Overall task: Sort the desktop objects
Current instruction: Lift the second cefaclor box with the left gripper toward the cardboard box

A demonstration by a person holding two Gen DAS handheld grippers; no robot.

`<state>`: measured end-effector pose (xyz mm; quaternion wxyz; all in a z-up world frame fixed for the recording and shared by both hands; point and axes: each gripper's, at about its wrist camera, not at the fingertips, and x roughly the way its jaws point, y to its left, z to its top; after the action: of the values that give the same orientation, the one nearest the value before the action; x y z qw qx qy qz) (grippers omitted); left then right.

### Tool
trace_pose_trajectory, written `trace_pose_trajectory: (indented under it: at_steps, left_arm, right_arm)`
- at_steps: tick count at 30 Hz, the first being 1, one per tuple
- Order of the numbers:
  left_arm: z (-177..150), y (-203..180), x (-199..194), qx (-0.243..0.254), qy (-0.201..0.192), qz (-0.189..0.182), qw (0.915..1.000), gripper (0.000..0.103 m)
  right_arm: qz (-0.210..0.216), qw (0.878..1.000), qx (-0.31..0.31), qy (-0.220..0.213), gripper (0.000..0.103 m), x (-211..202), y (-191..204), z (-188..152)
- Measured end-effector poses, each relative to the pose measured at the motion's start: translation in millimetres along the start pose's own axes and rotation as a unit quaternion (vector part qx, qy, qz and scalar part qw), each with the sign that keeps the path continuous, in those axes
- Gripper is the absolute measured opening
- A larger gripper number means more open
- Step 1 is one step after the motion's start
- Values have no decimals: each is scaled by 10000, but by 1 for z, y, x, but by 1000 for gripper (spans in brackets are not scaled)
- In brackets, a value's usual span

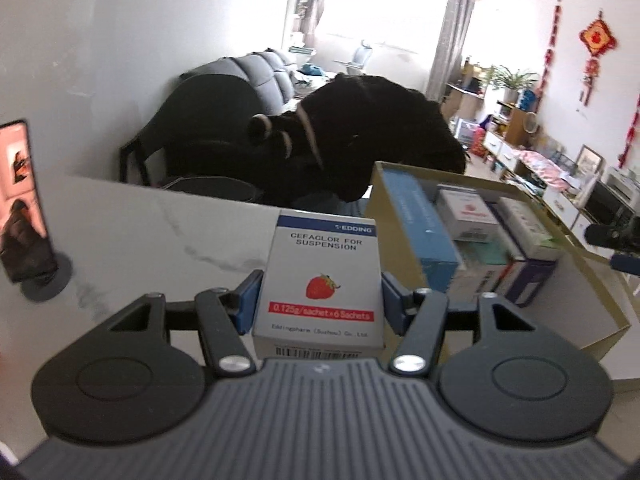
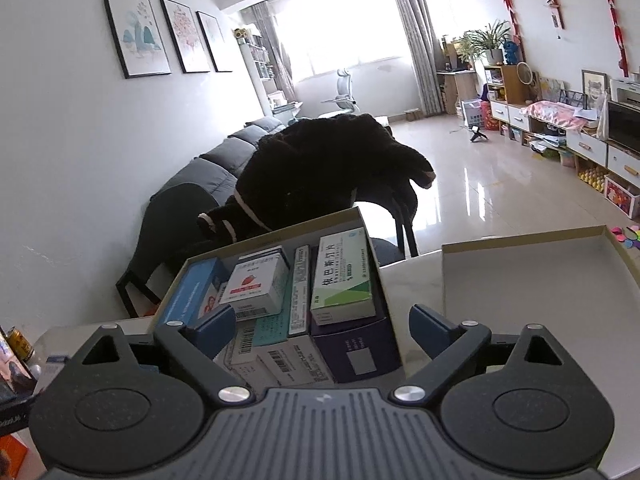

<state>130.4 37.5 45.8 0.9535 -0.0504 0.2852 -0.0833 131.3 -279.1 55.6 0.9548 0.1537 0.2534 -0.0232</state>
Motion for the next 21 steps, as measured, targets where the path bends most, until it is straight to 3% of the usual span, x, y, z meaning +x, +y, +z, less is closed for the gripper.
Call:
trace_pose_trajectory:
  at_steps: [6, 10, 15, 21]
  left_arm:
    - [7, -27, 7, 227, 45, -341, 9991, 59]
    - [9, -49, 12, 391, 242, -756, 9961, 59]
    - [11, -81, 37, 331, 870, -1294, 9872, 59]
    - [11, -117, 75, 182, 1762, -1717, 9691, 59]
  right_arm:
    - [34, 10000, -40, 15, 95, -1, 4, -2]
    - [51, 10000, -42, 15, 95, -3, 3, -3]
    - [38, 10000, 58, -42, 95, -6, -4, 1]
    - [-28, 9993, 322, -161, 95, -14, -22, 3]
